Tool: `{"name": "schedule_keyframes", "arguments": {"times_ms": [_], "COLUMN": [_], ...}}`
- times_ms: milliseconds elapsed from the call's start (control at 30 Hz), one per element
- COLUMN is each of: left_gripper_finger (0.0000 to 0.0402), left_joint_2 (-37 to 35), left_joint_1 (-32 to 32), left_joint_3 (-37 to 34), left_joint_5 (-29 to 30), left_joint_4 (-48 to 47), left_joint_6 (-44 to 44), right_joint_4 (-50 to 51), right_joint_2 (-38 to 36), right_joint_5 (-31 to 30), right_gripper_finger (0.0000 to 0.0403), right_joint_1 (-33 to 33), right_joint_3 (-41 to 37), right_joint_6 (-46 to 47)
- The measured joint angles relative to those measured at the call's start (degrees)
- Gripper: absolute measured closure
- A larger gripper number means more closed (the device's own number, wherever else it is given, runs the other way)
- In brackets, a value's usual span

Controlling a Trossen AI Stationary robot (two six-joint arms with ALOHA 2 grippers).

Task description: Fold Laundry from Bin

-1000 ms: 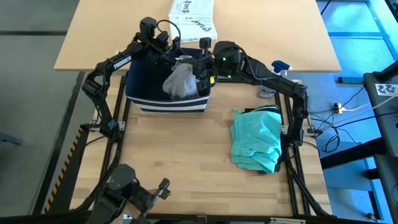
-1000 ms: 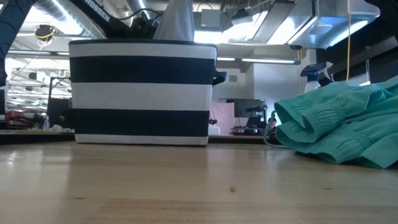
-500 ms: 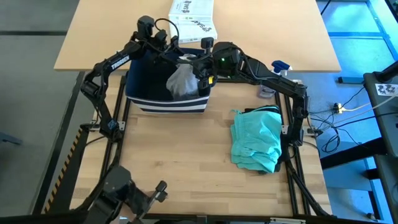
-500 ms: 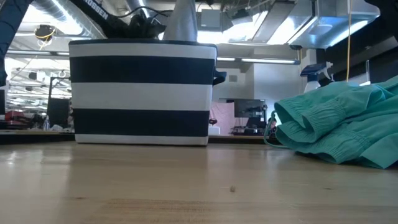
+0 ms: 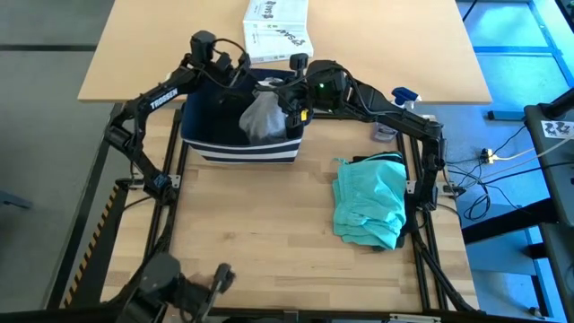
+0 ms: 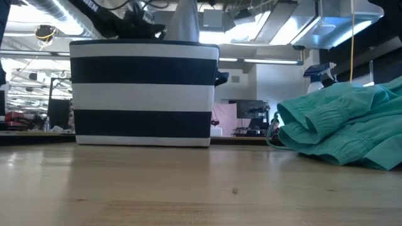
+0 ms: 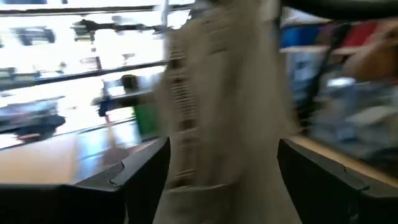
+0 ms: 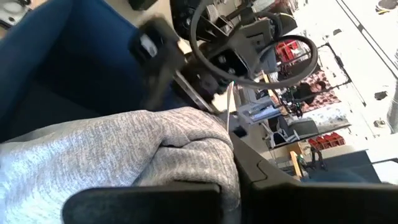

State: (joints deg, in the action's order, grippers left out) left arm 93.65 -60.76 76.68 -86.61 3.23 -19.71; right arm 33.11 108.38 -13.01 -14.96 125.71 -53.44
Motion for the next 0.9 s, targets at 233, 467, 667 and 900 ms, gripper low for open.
{"name": "schedule_keyframes", "arguments": {"times_ms": [233,467,667,900], "left_gripper_finger": [0.0113,0.0113,0.0119,0.0245], "left_joint_2": [-0.02,2.36,3.91,3.93], "left_joint_1": [0.92,3.22,2.84,3.72], "left_joint_3": [-0.08,-0.08,-0.08,-0.08], "left_joint_5": [6.17,6.82,2.97,1.22], "left_joint_4": [-0.19,-0.56,-1.19,-1.06], "left_joint_6": [-5.95,-6.54,-6.59,-7.92], "right_joint_4": [-0.20,-1.87,-1.77,-1.76], "right_joint_2": [0.00,0.00,0.00,0.00], "right_joint_5": [1.63,1.68,1.65,-0.83], "right_gripper_finger": [0.0402,0.0402,0.0402,0.0402], "right_joint_1": [0.00,0.00,0.00,0.00], "right_joint_3": [0.00,0.00,0.00,0.00], "right_joint_6": [0.86,0.95,1.13,0.80]}}
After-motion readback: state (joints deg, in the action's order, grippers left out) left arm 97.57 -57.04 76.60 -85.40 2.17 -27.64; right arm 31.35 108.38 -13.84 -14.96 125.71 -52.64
